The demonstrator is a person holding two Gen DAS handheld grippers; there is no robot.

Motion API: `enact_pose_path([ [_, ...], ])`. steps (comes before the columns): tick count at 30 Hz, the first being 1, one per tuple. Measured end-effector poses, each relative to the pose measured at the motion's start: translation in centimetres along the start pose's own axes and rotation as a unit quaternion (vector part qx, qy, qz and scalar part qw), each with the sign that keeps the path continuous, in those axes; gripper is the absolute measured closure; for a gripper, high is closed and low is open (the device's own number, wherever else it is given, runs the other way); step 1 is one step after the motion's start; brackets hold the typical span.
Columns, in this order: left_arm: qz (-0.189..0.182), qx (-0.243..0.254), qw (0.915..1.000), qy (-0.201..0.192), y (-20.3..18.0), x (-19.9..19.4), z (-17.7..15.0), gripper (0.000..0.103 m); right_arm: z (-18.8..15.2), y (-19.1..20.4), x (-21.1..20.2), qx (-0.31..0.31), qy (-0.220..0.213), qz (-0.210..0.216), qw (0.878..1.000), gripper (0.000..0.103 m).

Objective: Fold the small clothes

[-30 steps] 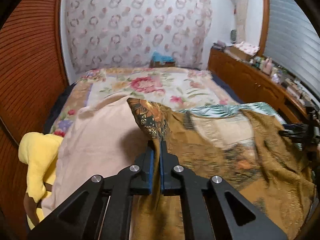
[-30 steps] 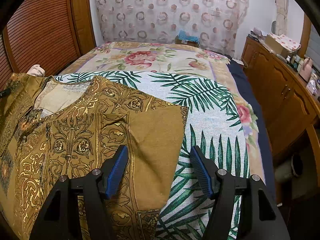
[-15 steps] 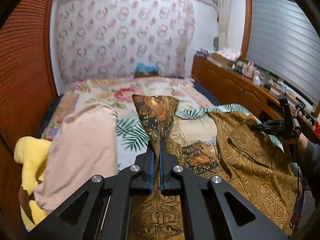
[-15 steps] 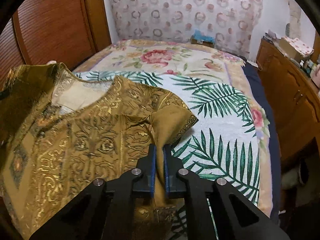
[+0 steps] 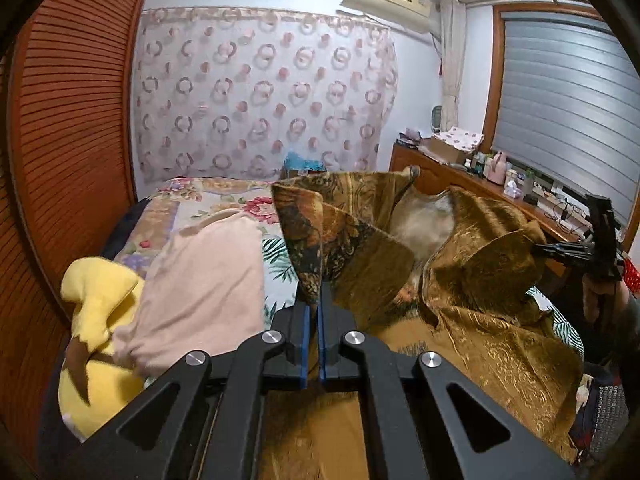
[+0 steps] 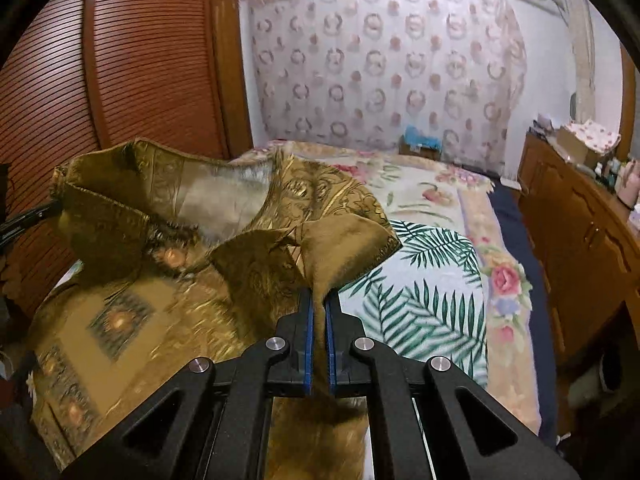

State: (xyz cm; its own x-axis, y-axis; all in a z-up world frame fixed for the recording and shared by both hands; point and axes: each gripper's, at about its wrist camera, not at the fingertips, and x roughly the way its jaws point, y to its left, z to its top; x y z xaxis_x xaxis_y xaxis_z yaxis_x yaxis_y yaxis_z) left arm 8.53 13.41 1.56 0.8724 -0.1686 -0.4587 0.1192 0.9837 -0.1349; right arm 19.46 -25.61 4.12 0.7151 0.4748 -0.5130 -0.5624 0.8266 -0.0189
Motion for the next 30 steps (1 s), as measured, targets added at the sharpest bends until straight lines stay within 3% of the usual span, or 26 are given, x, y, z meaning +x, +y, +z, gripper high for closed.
enact_pose_path([
  [5, 0.012, 0.002, 0.9999, -0.003, 0.1, -3.2, -2.8, 0.1, -3.7, 1.4, -4.2, 0.001, -0.015, 0.01, 1.0, 0.098],
  [10, 0.007, -0.028, 0.9996, 0.002, 1.0, -6.8, -6.2, 0.1, -7.8, 2.8, -7.8, 0.003, -0.009, 0.02, 1.0, 0.099],
  [17, 0.017, -0.053, 0.9982, 0.019, 2.6, -8.7, -9.3, 0.1, -11.7, 3.7, -13.1, 0.007, 0.004, 0.019, 1.0, 0.099],
  [21, 0.029, -0.035, 0.9984, 0.032, 2.7, -9.0, -10.4, 0.1, -13.4, 4.2, -14.2, 0.016, 0.026, 0.023, 0.999, 0.099],
  [26, 0.034, -0.032, 0.9985, 0.03, 3.1, -9.6, -11.4, 0.1, -13.8, 4.5, -14.2, 0.011, 0.042, 0.026, 0.999, 0.099],
  [30, 0.03, -0.019, 0.9992, 0.018, 2.7, -10.3, -11.0, 0.1, -12.2, 4.5, -13.6, 0.004, 0.049, 0.013, 0.999, 0.099],
])
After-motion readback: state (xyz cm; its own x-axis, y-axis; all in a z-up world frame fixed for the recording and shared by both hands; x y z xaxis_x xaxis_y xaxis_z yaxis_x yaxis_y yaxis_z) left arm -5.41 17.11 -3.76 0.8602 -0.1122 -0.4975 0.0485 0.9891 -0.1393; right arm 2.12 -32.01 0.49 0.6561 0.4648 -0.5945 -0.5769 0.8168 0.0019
